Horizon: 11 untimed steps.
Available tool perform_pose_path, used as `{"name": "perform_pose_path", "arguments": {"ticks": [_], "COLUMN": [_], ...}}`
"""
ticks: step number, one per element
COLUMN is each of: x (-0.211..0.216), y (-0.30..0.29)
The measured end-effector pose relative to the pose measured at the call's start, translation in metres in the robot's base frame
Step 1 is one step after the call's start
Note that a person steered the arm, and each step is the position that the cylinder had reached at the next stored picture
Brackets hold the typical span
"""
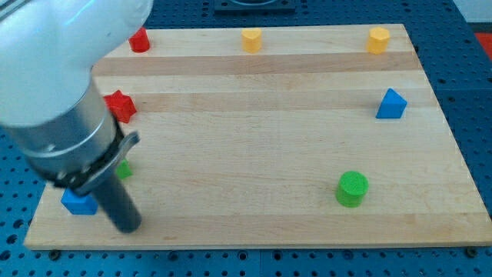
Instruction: Move the blue cube diagonal to the red star
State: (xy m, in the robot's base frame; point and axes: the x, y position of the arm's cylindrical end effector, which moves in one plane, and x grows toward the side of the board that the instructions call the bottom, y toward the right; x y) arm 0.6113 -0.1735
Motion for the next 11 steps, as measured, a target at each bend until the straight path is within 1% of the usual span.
{"name": "perform_pose_path", "arguments": {"ticks": [1,2,3,4,5,6,7,9,10,11], "x": [0.007,0.007,-0.002,-0.023,-0.033,-0.033,-0.038,-0.080,-0.089,-0.111], "y": [-0.024,-0.073,-0.107,-0.111,-0.111,-0.093,-0.064,-0.005,0.049,0.070]}}
